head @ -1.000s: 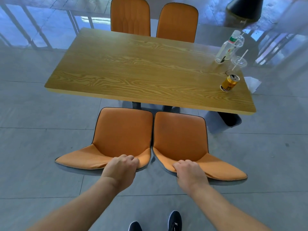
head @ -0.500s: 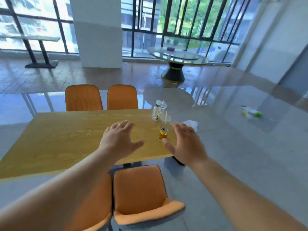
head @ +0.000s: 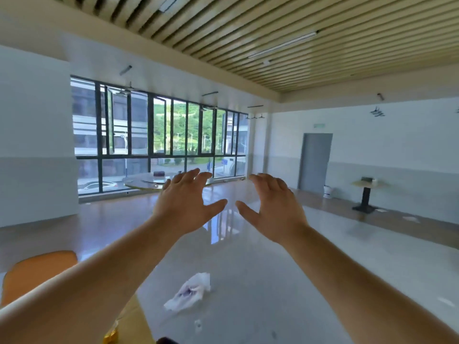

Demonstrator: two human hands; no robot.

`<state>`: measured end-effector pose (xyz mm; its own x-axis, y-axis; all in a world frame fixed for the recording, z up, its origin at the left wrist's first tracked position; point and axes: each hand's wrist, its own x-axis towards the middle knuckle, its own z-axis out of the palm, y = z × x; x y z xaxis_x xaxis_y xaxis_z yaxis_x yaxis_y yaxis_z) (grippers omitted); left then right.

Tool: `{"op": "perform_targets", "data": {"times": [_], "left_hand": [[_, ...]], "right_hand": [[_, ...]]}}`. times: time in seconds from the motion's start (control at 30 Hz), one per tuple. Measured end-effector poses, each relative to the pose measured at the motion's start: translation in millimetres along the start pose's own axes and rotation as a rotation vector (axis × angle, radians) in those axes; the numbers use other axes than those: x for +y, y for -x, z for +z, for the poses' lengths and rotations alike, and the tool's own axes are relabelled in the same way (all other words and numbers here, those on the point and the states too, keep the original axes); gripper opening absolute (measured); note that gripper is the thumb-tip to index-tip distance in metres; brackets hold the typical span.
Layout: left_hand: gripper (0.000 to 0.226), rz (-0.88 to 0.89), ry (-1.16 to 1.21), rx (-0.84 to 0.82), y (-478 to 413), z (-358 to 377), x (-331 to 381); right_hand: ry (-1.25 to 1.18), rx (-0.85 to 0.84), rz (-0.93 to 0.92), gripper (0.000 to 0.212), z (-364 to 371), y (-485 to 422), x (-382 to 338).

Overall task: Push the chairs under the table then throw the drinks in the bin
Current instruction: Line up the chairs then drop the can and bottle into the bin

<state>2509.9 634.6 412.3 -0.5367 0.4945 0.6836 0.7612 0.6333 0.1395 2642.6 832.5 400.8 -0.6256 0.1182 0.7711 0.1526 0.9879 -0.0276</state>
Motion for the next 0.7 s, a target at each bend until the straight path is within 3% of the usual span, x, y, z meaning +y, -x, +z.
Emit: {"op": "perform_targets", "data": {"times": [0.33,0.7], "left_hand": [[0.088,0.165,0.123,-0.116,-95.2,153.8,163.9],[0.09,0.214,0.229,-0.197,-240.7,357.4,195.8]], "right_hand": [[0.167,-0.074,0.177,0.076,1.0,22.7,212.0],[0.348,-0.175,0.304,0.073,103.7,-31.0,380.9]]}}
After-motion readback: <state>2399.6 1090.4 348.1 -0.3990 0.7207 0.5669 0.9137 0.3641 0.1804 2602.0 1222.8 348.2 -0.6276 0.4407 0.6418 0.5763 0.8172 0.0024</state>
